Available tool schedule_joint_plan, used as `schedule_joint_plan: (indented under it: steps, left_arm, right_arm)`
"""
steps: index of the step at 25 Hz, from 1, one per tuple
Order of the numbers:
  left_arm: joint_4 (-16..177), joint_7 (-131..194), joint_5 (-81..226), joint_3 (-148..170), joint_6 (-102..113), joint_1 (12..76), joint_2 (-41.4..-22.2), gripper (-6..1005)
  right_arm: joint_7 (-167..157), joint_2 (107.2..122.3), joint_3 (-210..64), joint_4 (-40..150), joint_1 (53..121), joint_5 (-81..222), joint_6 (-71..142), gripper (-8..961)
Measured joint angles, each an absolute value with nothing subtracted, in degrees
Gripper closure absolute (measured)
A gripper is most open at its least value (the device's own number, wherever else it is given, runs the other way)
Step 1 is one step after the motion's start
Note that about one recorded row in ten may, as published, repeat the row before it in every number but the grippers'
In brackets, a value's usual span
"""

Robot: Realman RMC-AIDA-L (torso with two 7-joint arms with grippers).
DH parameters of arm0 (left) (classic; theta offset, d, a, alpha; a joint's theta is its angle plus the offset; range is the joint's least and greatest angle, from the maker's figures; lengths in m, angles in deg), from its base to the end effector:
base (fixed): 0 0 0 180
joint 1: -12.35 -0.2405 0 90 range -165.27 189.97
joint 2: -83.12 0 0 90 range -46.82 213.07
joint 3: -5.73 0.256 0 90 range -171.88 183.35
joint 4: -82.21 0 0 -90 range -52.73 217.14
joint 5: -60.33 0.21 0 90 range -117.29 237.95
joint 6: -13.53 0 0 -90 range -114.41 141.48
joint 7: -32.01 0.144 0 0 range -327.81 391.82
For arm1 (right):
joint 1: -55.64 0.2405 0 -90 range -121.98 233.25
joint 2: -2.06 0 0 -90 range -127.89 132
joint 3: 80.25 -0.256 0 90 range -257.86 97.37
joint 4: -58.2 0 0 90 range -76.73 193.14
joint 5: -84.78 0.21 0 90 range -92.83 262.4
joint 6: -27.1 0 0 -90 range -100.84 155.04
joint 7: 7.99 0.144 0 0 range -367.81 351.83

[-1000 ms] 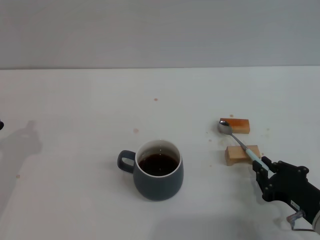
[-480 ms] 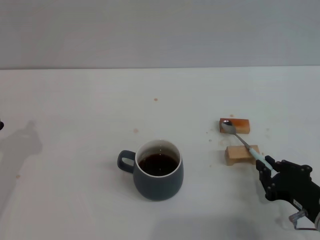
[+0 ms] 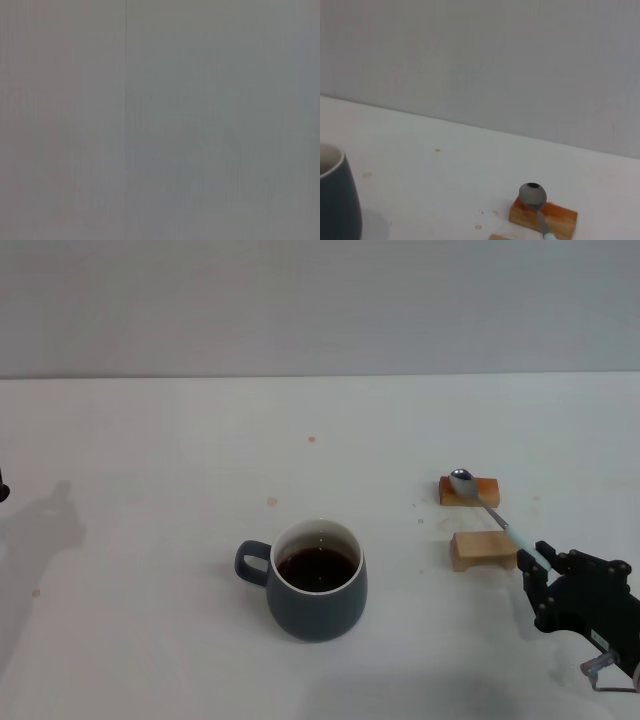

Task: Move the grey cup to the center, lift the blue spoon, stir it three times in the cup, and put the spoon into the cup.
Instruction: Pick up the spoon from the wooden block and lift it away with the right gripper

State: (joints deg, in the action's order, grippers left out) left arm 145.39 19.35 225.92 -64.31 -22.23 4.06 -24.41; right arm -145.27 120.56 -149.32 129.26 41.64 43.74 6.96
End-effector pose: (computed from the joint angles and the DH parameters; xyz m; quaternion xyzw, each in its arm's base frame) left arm -0.3301 0.2711 0.0527 -0.7072 -0.2706 -0.2641 0.5974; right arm 0.2873 0.2424 -0.0513 -0.8306 0.2640 0.1529 0.4660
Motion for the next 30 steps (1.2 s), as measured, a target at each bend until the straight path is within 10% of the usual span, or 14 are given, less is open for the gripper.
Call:
schedule_joint_plan:
  steps: [8, 21, 30]
  left_arm:
    - [144.69, 19.35, 225.92, -65.04, -21.03, 4.51, -25.19, 1002]
    - [143.23, 19.38, 225.91, -67.06, -20.28, 5.33, -26.04, 1002]
    - [141.23, 19.40, 225.91, -70.03, -20.35, 5.91, -28.50, 1002]
  right_arm:
    - [-144.61, 120.27, -148.02, 135.66, 39.22, 42.37, 9.64, 793]
    - [-119.55, 115.05, -151.50, 149.21, 40.46, 23.03, 9.21, 794]
    - [-98.75, 115.45, -163.19, 152.88, 47.43, 6.85, -6.66, 793]
